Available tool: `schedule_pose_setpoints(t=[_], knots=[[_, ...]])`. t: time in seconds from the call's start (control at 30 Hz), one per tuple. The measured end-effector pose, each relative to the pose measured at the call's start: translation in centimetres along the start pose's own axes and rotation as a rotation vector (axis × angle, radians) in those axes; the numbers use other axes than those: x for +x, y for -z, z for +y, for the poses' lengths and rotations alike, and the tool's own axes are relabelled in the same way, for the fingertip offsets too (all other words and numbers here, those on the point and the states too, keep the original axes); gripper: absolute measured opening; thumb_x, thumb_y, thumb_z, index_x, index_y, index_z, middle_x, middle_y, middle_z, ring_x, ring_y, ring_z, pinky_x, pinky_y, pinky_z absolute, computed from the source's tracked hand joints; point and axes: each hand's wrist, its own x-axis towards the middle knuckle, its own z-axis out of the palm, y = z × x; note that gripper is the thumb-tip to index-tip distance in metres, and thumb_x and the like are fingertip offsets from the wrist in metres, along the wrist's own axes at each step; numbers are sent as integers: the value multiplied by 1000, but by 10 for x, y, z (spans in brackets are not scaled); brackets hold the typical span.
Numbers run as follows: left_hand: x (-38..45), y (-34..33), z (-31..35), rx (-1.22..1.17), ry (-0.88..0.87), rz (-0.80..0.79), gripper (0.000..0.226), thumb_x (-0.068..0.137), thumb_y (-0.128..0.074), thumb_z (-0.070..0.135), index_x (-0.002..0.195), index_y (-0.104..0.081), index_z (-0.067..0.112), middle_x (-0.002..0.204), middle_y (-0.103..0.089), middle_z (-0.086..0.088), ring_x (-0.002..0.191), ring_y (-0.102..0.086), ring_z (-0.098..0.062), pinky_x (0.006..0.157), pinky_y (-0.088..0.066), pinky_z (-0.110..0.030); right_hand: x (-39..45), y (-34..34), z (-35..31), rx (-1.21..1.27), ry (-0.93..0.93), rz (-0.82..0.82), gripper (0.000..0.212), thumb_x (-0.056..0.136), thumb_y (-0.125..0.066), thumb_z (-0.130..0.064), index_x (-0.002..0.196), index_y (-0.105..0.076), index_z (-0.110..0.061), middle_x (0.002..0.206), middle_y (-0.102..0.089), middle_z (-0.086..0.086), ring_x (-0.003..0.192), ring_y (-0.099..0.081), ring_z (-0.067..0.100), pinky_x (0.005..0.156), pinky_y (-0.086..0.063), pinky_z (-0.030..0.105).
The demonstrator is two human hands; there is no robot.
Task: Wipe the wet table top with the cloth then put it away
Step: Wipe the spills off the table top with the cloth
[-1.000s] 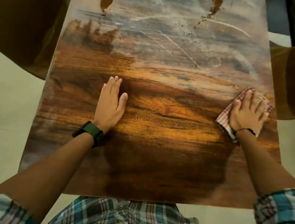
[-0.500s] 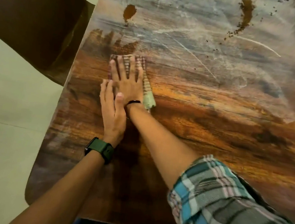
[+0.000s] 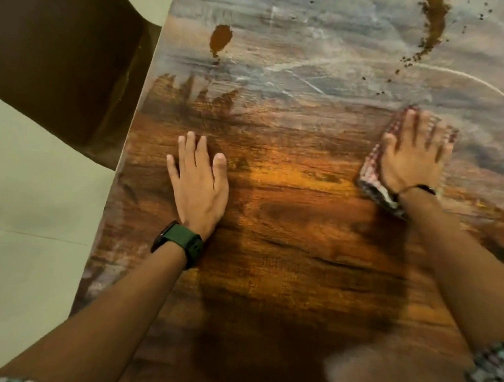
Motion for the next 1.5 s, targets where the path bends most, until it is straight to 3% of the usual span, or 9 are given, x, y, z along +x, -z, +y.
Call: schedule_pose_setpoints(t=[0.17,0.4,0.5,0.67,0.97,1.1,1.3,1.4,1.5], knots=[[3,-1,5,-11,-16,-24,77,84,-8,55,143,-29,9,155,-17,-6,144,-4,-16,116,5,-39,4,7,-6,15,-214,29,77,86,-11,-50,151,-7,-10,159,-2,13,144,6,37,115,3,52],[1,1,3,-158,-13,-25,74,85,-12,53,144,-23,10,154,-20,-4,143,-8,-12,116,5,-33,-40,-37,-221,-76,474,-53,62,100,-14,-46,150,7,-18,158,14,5,143,16,33,112,13,51],[4,2,2,-261,88,37,77,83,-15,54,146,-16,8,155,-16,-6,142,-8,-12,116,0,-28,-53,-42,-265,-148,669,-99,58,101,-16,-42,151,5,-20,159,12,1,144,16,30,113,9,50],[5,-1,2,-150,58,12,73,86,-7,51,146,-18,12,155,-15,-2,140,-3,-5,115,4,-26,-42,-37,-223,-128,769,-110,56,101,-16,-42,151,2,-26,159,8,-5,145,12,22,115,8,45],[5,-2,10,161,21,-70,74,88,-5,52,145,-22,8,156,-9,-10,144,0,-22,115,2,-41,-9,2,-2,-108,175,-56,70,88,-7,-50,152,1,-22,159,6,-2,146,9,21,118,4,44],[5,-7,16,296,-141,-200,83,83,3,60,147,-12,10,156,-2,-11,144,5,-23,113,7,-46,-21,-5,-29,-36,-26,-50,65,95,-11,-49,152,2,-19,159,8,3,145,7,28,117,3,49],[5,-7,10,204,-156,-222,80,84,1,59,147,-8,10,157,-2,-5,143,6,-14,115,8,-43,-76,-34,-168,-90,587,-118,57,101,-13,-43,150,11,-25,158,16,-4,144,18,25,113,14,47],[6,-9,12,229,-164,-217,80,84,1,59,147,-9,10,156,-3,-5,143,5,-15,115,8,-44,-68,-30,-157,-129,657,-113,57,101,-15,-45,150,7,-28,158,13,-7,144,17,22,115,12,45],[2,-9,14,287,-215,-241,82,84,1,61,147,-9,10,156,-1,-6,143,7,-16,114,8,-44,-50,-23,-107,-85,543,-86,59,98,-15,-50,151,2,-29,159,8,-6,145,12,20,117,7,46]])
